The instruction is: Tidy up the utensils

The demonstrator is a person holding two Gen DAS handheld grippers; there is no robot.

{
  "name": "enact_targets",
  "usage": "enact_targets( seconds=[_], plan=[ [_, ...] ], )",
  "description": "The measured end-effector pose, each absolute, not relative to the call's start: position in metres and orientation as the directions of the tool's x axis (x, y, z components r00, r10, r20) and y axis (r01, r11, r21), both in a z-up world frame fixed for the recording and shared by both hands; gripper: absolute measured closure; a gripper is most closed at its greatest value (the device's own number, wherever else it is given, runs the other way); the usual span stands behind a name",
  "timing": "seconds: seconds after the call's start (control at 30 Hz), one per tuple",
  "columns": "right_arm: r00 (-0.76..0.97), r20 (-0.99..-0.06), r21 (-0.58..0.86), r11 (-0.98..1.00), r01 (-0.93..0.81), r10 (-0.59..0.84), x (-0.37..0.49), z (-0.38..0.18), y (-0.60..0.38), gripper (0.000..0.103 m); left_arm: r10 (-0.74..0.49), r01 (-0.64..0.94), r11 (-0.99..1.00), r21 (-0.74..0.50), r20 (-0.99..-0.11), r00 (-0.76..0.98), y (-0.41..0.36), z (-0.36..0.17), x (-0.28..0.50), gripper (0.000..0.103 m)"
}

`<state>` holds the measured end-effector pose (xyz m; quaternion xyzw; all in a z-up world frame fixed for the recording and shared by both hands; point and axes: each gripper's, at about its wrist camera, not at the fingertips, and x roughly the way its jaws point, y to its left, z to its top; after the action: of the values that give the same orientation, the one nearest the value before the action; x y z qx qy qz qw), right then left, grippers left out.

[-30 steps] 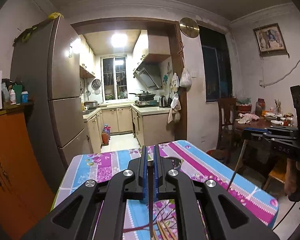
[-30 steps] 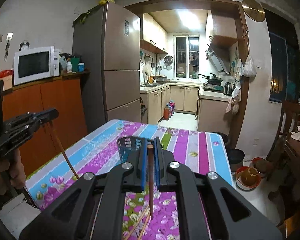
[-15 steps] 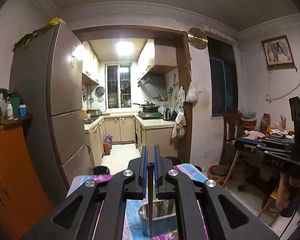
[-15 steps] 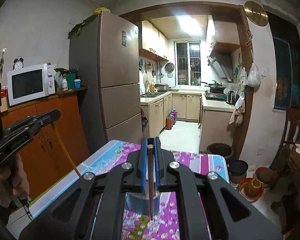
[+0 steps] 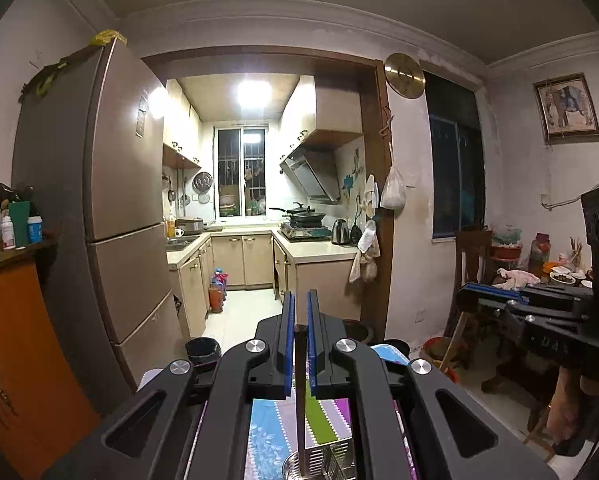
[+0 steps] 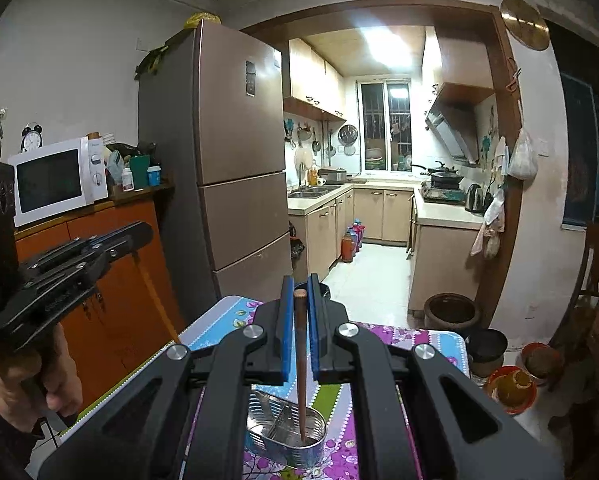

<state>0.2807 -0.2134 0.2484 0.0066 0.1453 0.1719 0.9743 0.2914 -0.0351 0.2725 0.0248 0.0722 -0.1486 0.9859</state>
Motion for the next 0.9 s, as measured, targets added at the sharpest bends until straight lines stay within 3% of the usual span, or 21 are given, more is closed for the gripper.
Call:
enact_targets(
  seconds=[0.9],
  plan=[
    [0.839,-0.416,0.096,0.934,-0.344,0.352,0.346,0.173,-0.198,0.098,-0.281,0.303,0.953,0.021,-0.313,0.907,-0.051,0.195,0.372,0.096]
  ],
)
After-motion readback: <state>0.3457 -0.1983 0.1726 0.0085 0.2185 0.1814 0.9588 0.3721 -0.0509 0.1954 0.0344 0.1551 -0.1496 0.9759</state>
